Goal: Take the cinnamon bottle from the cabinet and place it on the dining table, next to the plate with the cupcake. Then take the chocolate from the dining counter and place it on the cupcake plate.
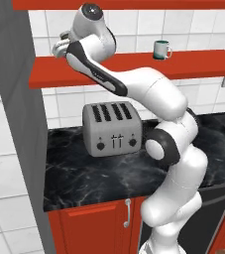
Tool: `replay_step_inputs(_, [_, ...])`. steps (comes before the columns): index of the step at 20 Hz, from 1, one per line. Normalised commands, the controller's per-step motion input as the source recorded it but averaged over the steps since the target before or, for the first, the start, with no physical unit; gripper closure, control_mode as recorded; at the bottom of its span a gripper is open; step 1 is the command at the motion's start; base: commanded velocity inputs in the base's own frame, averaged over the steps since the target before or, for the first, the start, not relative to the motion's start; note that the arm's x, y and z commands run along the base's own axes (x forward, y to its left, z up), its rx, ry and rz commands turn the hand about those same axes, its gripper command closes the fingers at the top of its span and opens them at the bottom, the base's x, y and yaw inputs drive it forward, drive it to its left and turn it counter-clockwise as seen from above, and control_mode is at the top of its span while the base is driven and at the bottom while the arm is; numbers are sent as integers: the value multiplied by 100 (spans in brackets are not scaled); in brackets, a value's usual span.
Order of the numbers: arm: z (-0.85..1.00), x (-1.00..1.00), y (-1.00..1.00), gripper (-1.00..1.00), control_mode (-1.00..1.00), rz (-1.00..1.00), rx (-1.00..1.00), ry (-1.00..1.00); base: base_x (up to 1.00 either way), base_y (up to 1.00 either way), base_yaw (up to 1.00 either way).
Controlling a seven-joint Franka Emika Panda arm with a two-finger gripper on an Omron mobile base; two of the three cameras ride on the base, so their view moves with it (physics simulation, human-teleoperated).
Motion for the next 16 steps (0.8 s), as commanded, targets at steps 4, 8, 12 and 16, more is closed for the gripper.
replay_step_inputs(4, [0,-100,-48,100,-100,0,29,-24,0,0,0])
replay_step_inputs(8, [0,-100,-68,100,-100,0,29,-26,0,0,0])
replay_step_inputs(12, [0,-100,-81,100,-100,1,24,-25,0,0,0])
replay_step_inputs(16, [0,-100,-74,100,-100,10,16,-21,0,0,0])
